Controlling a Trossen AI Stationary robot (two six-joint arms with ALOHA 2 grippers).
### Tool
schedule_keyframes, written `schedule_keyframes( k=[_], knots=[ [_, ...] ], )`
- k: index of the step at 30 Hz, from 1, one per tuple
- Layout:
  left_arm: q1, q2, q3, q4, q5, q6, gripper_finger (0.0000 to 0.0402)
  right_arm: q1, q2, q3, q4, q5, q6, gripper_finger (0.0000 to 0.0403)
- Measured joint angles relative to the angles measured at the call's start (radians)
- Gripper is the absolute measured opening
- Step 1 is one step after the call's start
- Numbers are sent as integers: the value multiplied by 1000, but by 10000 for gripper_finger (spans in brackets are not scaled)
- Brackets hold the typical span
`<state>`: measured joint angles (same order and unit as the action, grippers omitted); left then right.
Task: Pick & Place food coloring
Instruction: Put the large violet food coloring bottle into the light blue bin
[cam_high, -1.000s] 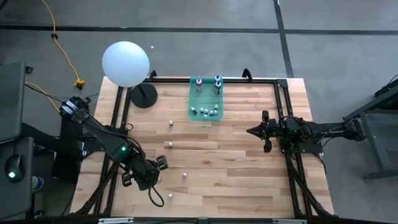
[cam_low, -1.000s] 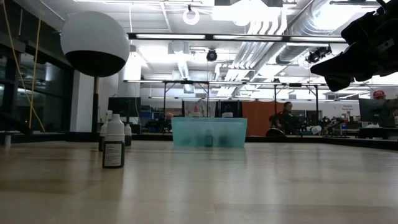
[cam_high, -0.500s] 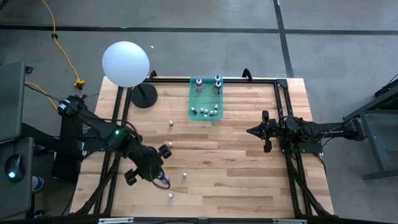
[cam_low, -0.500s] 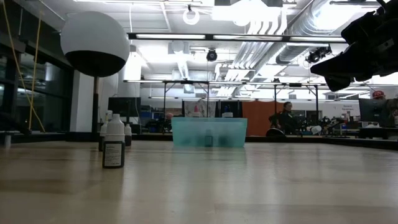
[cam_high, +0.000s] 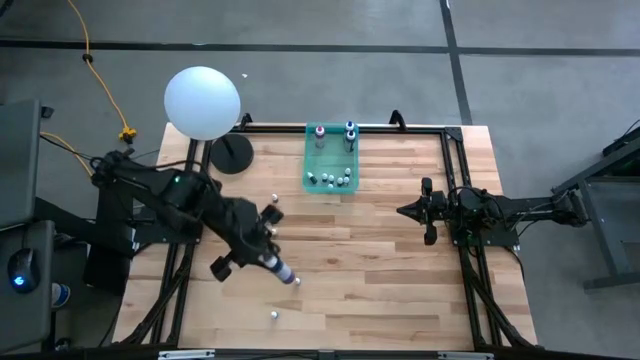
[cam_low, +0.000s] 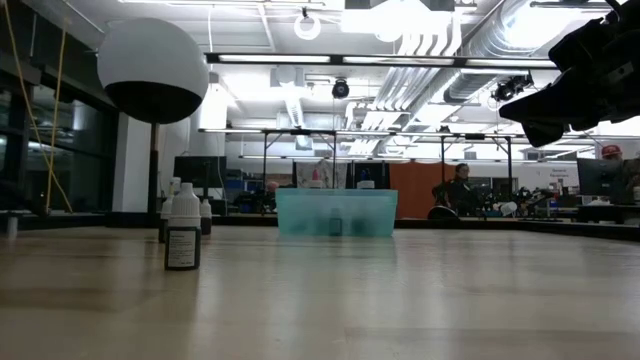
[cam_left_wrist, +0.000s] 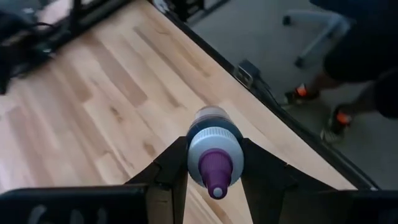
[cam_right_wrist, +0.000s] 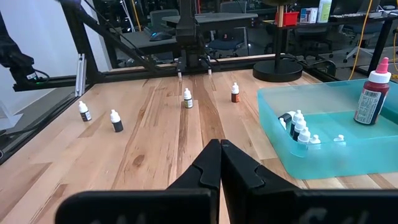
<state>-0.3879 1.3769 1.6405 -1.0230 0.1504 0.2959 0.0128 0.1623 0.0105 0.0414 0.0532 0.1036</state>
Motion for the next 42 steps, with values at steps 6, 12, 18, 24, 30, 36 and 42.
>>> schedule_keyframes(
  k=[6,12,18,24,30,36,42],
  knots=[
    [77,5,44,7,-3,-25,111,0,0,0,0,0,0,0],
    [159,60,95,20,-3,-25,111,0,0,0,0,0,0,0],
    [265,180,243,-11,-39,-22,111,0,0,0,0,0,0,0],
    [373,339,469,-99,-191,-97,111,0,1,0,1,0,0,0],
    [471,484,675,-211,-339,-192,111,0,7,0,0,0,0,0],
    [562,530,694,-214,-432,-270,111,0,7,0,1,0,0,0],
    [640,581,698,-200,-474,-374,111,0,14,0,1,0,0,0]
  ],
)
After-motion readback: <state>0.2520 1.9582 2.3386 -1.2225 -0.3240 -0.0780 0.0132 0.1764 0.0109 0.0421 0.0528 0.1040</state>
